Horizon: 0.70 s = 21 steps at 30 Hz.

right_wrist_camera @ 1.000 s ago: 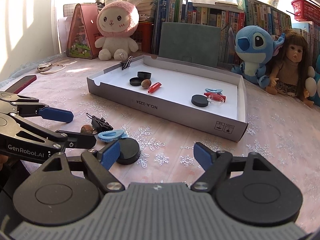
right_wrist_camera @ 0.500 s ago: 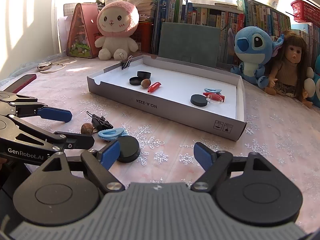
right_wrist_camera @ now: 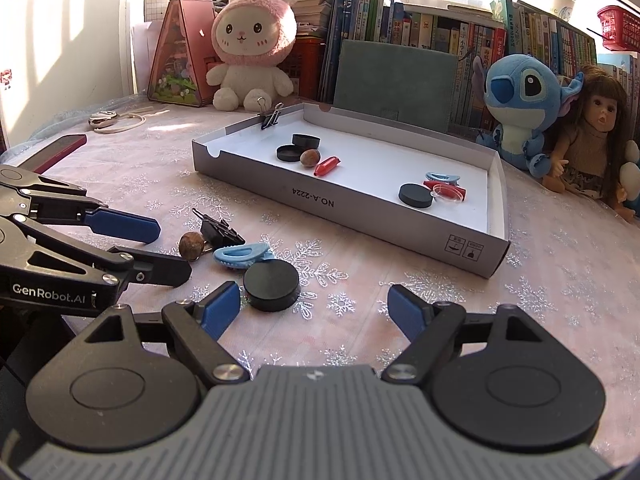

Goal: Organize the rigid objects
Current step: 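Grasp a brown acorn with the left tool while the right tool grasps the black disc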

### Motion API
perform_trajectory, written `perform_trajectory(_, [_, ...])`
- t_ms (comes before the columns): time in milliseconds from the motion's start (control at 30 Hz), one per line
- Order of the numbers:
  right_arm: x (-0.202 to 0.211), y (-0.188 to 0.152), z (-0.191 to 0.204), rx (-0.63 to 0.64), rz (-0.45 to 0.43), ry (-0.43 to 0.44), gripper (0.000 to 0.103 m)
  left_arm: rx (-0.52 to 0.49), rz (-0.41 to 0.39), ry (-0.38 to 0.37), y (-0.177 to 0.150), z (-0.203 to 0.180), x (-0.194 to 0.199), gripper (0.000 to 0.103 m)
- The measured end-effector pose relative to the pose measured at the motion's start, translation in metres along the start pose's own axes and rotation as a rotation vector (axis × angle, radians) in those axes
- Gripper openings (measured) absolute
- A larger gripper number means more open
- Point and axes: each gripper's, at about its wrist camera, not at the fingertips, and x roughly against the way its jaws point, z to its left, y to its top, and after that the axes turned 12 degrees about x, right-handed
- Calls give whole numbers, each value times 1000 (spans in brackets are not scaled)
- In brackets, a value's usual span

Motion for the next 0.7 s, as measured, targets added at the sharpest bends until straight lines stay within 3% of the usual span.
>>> perform_trajectory(133, [1, 0, 4, 16, -2, 16, 88, 1, 2, -6, 3, -2, -3, 27])
perform_trajectory(533, [-3, -1, 7, -15, -22, -19, 77, 7, -17, 3, 9, -3, -6, 23])
perform_trajectory(633, [-2, -2, 8, -22, -33, -8, 67, 12, -27, 20, 10, -2, -6, 22])
perform_trajectory(700, [-2, -1, 9, -30, -40, -5, 52, 18, -27, 30, 10, 0, -6, 22])
